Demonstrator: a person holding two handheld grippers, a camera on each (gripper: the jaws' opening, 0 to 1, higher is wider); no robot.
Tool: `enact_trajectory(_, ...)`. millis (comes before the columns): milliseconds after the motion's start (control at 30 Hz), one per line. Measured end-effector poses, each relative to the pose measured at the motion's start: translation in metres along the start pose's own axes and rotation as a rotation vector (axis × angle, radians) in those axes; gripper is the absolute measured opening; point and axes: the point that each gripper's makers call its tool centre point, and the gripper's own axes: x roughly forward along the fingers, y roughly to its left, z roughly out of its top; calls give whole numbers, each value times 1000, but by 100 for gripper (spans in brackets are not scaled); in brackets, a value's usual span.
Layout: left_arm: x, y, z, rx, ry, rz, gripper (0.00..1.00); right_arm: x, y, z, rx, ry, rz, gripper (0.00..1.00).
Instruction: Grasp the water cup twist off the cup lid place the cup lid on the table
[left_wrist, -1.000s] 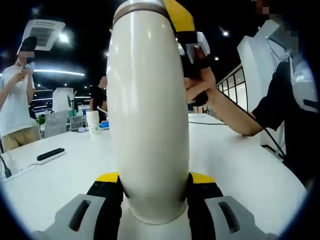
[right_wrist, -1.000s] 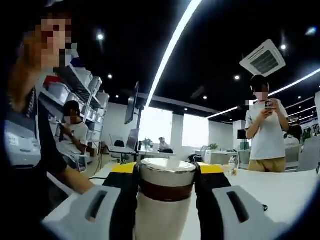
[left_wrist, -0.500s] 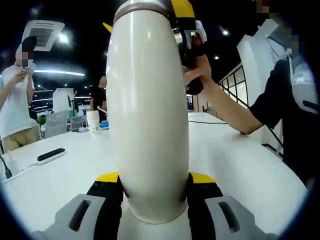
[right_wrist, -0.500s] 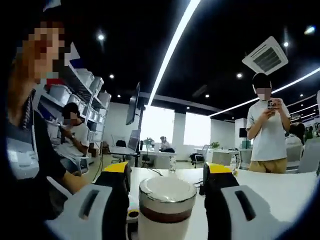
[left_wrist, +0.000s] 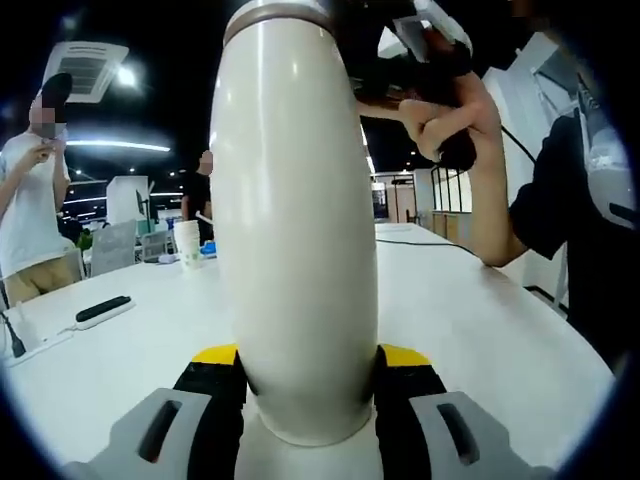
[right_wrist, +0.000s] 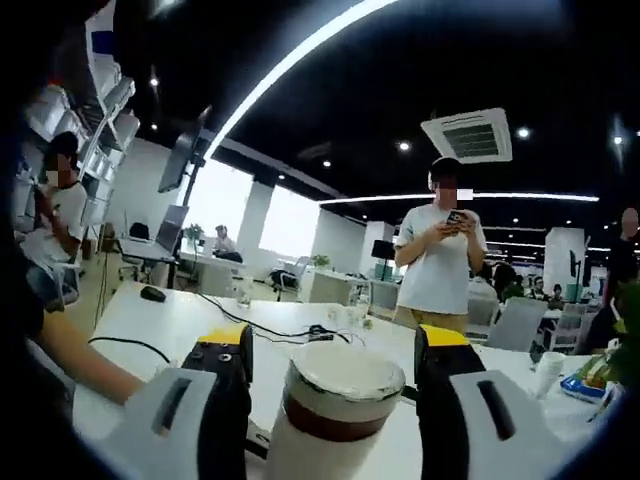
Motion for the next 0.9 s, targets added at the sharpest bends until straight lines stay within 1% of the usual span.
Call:
enact_trajectory(67,0,0,0,1,1,0,52,1,-3,-3,4,6,-6,64)
enact_trajectory(100,0,0,0,1,1,1,52,1,-4,-3,6,8,-6,61)
enact_trajectory(133,0,0,0,1,1,1,52,1,-5,-9,27,32,2,59)
enact_trajectory(167,-1,0,0,2,2,0,52,2,-3,-11,44,42,16,57)
enact_trajectory(233,-1,0,0,2,2,1,52,3,4,-14,40,53,68,53)
enact_trajectory(267,-1,0,0,2,3,1,52,3,2,-14,38,46,63,53)
enact_trajectory(333,-2,0,-1,1,4,2,52,4,7,-12,72,17,123,53)
enact_trajectory(367,-2,0,-1,-1,4,2,52,4,7,-13,103,10,150,52)
enact_trajectory(400,-2,0,-1,-2,5,3,52,4,10,-12,126,-2,195,52)
enact_trajectory(433,-2,0,-1,-3,5,3,52,4,11,-12,136,-13,223,52)
enact_trajectory(500,-2,0,-1,-5,5,2,52,4,13,-11,187,-49,320,52)
enact_trajectory(600,-2,1,-1,-8,6,2,52,4,20,-11,180,-99,456,52)
enact_trajectory(633,-2,1,-1,-8,6,2,52,1,24,-9,146,-132,521,52)
enact_trajectory(667,-2,1,-1,-10,6,1,52,-1,26,-8,135,-152,556,52)
enact_trajectory(733,-2,0,-1,-5,5,-1,52,-3,26,-8,136,-166,591,52)
enact_trajectory(767,-2,0,-1,-3,6,0,52,-3,22,-9,150,-167,603,52)
enact_trajectory(800,-2,-1,-1,-2,6,0,52,-4,24,-9,160,-176,628,52)
enact_trajectory(900,-1,-1,-1,1,6,-1,52,-3,22,-9,164,-175,619,52)
